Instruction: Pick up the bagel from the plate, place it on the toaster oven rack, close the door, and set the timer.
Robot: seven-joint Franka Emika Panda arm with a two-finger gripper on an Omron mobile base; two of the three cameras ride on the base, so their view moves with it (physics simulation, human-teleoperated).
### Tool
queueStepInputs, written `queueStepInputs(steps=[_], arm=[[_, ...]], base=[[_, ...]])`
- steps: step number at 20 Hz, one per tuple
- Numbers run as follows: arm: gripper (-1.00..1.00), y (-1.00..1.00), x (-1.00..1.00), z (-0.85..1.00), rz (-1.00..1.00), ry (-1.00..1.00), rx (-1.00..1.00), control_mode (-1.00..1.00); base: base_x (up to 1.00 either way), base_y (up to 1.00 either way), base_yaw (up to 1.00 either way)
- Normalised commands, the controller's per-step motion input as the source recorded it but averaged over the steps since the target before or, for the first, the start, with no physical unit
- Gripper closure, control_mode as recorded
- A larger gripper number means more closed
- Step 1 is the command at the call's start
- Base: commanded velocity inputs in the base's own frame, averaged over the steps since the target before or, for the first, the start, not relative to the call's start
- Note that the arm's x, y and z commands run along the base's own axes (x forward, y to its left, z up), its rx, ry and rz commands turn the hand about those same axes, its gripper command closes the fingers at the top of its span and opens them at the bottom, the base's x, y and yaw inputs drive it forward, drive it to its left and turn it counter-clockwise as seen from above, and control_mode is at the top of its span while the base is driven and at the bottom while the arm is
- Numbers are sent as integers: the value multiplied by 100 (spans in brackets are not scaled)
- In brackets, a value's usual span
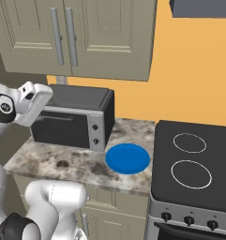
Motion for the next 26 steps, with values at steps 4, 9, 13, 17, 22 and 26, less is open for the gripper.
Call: queueStepInputs(steps=[4,9,13,17,22,26], arm=[[-100,-52,-9,0,-20,0,25,-100],[-100,-49,-6,0,-19,0,23,-100],[-100,-53,-14,-2,-18,0,20,-100],[-100,-50,-17,-7,-18,-3,20,-100],[-100,-43,-10,-15,-17,-9,21,-100],[-100,-22,0,-15,-14,-11,20,-100]], base=[[0,0,0],[0,0,0],[0,0,0],[0,0,0],[0,0,0],[0,0,0]])
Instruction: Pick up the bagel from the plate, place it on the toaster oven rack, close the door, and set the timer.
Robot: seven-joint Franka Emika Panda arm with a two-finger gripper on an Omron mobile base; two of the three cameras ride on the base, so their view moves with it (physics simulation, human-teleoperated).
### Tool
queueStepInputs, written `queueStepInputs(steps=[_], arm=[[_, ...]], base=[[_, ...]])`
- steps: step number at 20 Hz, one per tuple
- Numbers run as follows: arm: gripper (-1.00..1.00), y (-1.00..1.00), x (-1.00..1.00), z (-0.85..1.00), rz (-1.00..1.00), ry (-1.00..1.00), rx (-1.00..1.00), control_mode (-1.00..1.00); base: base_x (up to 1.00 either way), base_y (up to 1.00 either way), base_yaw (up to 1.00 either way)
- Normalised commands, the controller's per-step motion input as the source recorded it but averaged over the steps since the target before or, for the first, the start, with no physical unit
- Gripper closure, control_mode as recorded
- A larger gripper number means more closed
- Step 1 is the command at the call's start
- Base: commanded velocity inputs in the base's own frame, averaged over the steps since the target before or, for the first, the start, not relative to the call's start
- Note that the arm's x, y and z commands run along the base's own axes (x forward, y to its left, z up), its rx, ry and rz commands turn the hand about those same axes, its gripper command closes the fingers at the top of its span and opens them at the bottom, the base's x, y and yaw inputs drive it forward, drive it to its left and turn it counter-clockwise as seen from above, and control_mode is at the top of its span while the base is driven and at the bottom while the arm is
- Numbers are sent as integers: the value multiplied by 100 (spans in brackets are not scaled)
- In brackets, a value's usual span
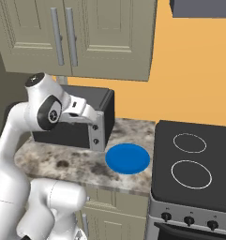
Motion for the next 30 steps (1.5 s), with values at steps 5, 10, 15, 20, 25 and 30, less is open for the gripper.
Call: queueStepInputs(steps=[5,10,15,20,25,30], arm=[[-100,-1,0,-9,-7,-6,19,-100],[-100,0,0,-14,-7,0,19,-100],[-100,0,0,-26,-4,0,18,-100],[-100,0,0,-35,0,0,14,-100],[-100,1,0,-35,0,0,2,-100],[-100,9,0,-24,0,0,0,-100]], base=[[0,0,0],[0,0,0],[0,0,0],[0,0,0],[0,0,0],[0,0,0]])
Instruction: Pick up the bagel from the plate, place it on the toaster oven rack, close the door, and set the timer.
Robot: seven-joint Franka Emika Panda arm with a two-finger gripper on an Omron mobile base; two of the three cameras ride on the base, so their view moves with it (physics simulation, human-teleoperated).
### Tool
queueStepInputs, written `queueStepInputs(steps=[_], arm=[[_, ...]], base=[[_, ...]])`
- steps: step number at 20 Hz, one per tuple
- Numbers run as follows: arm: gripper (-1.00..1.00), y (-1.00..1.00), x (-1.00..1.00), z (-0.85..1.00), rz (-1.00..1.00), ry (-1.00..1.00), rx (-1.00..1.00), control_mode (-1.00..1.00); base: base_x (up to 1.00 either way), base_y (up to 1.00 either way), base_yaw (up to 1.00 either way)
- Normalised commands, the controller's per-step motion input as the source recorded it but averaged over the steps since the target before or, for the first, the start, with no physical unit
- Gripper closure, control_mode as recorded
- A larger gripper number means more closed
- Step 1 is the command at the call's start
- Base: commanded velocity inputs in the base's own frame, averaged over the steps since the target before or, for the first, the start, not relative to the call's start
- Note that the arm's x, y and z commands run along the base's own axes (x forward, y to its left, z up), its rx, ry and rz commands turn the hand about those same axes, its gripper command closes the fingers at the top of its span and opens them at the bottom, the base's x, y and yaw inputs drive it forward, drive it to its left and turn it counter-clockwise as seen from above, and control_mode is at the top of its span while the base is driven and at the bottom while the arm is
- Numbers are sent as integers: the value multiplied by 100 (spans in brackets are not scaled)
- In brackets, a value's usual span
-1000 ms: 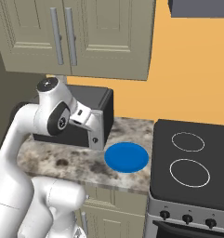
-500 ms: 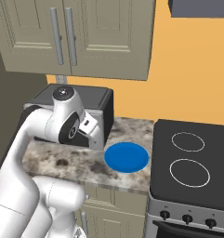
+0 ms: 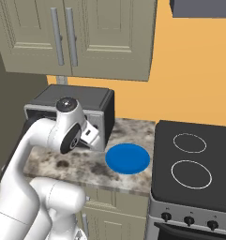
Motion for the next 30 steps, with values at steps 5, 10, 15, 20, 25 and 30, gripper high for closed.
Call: queueStepInputs(steps=[5,10,15,20,25,30], arm=[[-100,2,0,-26,0,0,0,-100],[-100,0,0,-22,0,0,0,-100],[-100,0,0,-14,1,0,-1,-100],[-100,0,1,-1,6,-2,-1,-100],[-100,-7,18,0,9,-6,0,-100],[-100,-16,18,-7,7,-2,-3,-100]], base=[[0,0,0],[0,0,0],[0,0,0],[0,0,0],[0,0,0],[0,0,0]])
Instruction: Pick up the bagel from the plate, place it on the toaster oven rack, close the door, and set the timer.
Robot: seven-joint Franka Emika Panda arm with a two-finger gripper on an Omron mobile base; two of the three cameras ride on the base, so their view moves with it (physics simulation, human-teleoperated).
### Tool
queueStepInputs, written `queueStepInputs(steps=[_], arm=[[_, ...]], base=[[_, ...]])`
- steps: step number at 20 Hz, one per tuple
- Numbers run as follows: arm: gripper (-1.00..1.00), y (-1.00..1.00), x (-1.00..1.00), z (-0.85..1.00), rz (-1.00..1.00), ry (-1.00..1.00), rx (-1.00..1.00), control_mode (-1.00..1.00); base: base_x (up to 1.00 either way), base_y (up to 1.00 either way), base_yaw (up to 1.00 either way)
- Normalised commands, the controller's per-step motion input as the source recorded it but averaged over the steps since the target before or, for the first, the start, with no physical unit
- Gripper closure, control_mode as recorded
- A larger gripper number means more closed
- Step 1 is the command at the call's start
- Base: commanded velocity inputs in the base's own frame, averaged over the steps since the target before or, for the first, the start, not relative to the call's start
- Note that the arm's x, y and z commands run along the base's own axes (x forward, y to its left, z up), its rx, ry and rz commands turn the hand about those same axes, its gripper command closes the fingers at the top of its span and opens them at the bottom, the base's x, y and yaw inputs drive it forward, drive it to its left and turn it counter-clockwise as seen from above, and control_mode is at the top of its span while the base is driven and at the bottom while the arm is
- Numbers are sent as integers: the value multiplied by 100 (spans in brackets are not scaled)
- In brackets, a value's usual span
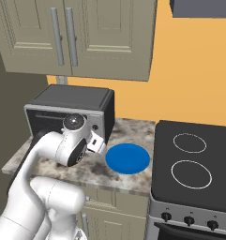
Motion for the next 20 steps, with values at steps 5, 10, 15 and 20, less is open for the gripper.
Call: queueStepInputs(steps=[5,10,15,20], arm=[[-100,-10,26,-13,3,0,-5,-100],[-100,-2,23,-6,2,0,-3,-100],[-100,0,12,0,4,-8,0,-100],[-100,0,0,-3,7,-29,0,-100]], base=[[0,0,0],[0,0,0],[0,0,0],[0,0,0]])
